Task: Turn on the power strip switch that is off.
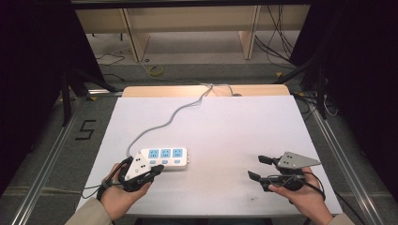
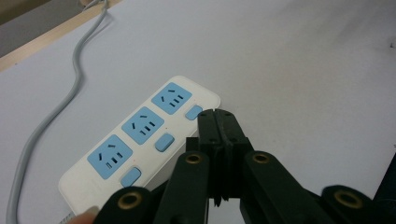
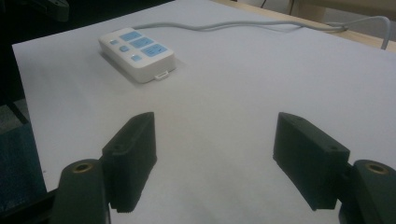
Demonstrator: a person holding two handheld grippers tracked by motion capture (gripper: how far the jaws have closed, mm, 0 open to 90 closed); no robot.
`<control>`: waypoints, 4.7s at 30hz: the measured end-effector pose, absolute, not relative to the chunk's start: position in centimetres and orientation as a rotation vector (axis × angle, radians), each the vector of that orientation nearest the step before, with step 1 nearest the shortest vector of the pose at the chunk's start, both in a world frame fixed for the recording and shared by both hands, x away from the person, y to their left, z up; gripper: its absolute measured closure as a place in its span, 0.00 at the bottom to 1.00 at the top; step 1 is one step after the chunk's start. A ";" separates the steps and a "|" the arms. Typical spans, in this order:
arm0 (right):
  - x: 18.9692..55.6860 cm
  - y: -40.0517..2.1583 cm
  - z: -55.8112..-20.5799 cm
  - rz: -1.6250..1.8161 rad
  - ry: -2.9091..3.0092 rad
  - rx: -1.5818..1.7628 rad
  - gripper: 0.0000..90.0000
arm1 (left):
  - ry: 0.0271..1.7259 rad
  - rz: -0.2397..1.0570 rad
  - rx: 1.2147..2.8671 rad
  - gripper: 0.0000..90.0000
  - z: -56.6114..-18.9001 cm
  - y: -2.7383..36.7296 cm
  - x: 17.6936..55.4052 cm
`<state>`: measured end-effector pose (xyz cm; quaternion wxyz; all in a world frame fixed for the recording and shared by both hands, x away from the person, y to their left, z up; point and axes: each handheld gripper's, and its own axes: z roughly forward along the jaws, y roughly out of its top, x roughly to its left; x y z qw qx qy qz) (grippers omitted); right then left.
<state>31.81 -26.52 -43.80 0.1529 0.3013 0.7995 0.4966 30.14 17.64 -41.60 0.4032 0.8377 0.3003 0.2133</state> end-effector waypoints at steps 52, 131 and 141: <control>31.8 -26.4 -43.9 1.417 2.304 0.866 0.34 | 0.939 0.492 2.177 1.00 -41.4 17.9 34.3; 31.9 -26.3 -44.0 1.417 2.312 0.863 0.34 | 0.951 0.410 2.407 1.00 -43.5 14.7 37.9; 31.9 -26.4 -44.0 1.415 2.313 0.860 0.34 | 0.949 0.403 2.428 1.00 -43.7 14.5 38.3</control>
